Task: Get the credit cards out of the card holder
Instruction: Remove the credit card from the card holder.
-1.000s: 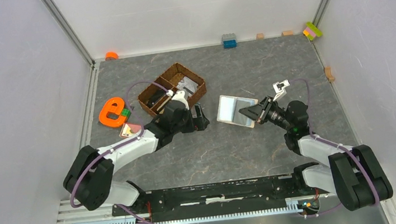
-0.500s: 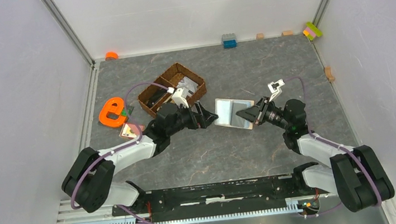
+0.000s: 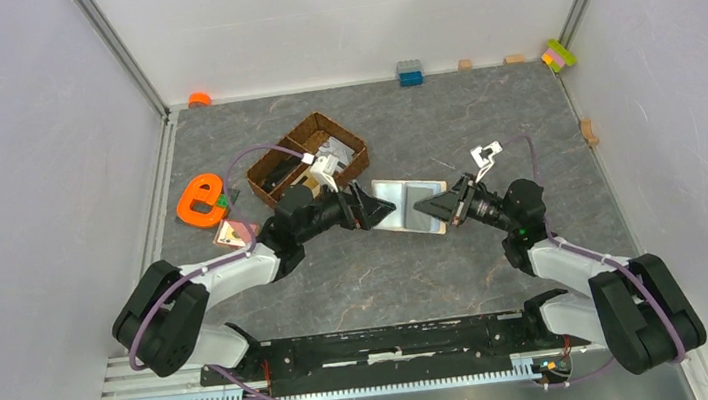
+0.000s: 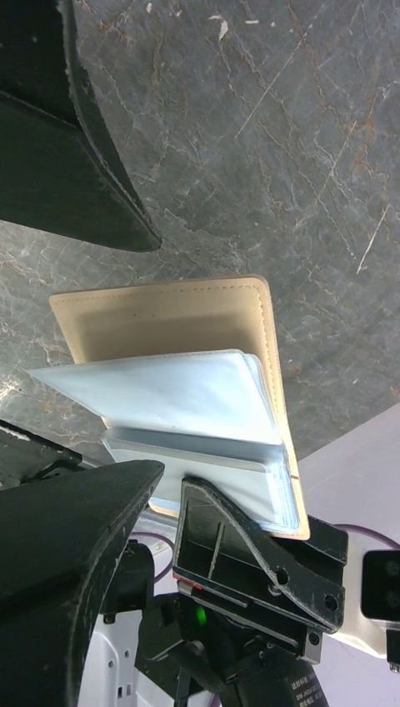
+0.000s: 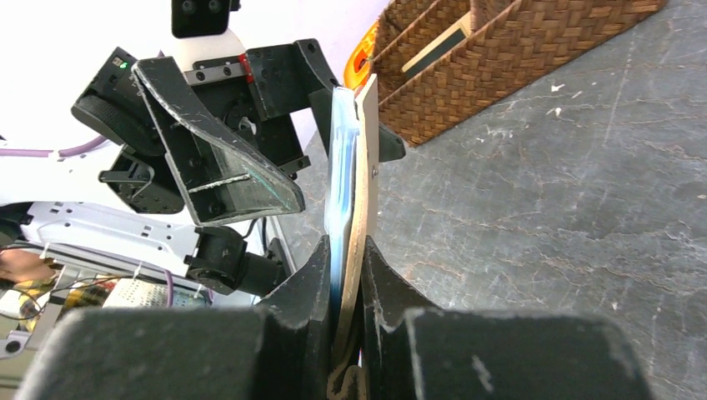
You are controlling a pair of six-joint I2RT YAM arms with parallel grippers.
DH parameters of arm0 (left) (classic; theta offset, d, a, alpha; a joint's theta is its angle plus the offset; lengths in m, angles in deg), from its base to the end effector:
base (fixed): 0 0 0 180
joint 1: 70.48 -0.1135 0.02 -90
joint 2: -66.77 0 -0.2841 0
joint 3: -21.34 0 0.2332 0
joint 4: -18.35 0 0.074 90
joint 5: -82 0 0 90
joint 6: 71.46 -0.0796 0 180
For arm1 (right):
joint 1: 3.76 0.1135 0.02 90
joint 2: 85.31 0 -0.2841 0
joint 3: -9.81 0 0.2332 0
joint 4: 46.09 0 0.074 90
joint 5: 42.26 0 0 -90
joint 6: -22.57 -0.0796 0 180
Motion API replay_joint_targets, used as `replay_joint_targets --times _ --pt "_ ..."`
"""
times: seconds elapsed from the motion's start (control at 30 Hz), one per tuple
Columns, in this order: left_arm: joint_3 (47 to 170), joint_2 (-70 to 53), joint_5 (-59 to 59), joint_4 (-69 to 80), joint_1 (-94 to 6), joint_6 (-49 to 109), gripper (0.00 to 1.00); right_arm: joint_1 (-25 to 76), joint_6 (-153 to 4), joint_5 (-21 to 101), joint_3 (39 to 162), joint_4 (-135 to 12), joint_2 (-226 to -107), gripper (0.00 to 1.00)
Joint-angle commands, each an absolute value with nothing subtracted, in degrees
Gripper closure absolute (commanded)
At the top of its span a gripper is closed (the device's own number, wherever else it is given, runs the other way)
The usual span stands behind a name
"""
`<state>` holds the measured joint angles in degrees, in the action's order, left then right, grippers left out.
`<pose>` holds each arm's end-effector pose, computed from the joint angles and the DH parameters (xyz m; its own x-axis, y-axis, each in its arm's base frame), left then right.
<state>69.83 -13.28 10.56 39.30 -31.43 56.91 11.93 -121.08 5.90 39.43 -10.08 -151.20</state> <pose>0.2298 -0.2191 0.2438 -0.6336 -0.2437 -0.7342 0.5700 0.4947 -0.6561 0.2025 0.1120 0.2343 -0.6821 0.4317 -0.5903 -0.4965 0.3192 0.8072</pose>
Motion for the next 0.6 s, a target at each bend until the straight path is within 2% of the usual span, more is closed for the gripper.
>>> replay_joint_targets --times 0.0,0.07,0.13,0.3,0.4,0.43,0.47,0.57 --pt "69.3 -12.7 13.6 45.6 -31.7 59.4 0.00 12.7 -124.1 3.5 40.2 -1.8 -152.1 0.99" --pt "69.5 -13.4 15.5 47.1 -31.9 60.6 0.00 13.1 -126.0 2.8 39.8 0.7 -152.5 0.99" --pt "69.6 -14.1 17.9 49.6 -32.1 62.2 0.08 13.4 -126.4 2.6 39.7 1.4 -152.4 0.99" --pt "68.4 -14.3 22.1 56.8 -32.1 67.2 0.48 14.2 -125.7 4.3 39.0 0.6 -152.3 0.97" --pt "68.0 -13.0 21.4 55.8 -32.3 67.1 0.73 14.6 -125.5 4.6 39.1 0.3 -152.5 0.96" --pt "67.7 -12.5 20.8 55.1 -32.5 66.9 0.78 14.6 -125.3 4.7 39.2 -0.2 -152.5 0.95" --pt "67.6 -11.9 19.9 54.2 -32.5 66.7 0.85 14.7 -124.9 4.9 39.3 -0.6 -152.3 0.93" --pt "67.1 -10.0 17.5 51.2 -32.8 66.1 0.94 14.8 -123.1 5.9 39.6 -3.1 -151.9 0.75"
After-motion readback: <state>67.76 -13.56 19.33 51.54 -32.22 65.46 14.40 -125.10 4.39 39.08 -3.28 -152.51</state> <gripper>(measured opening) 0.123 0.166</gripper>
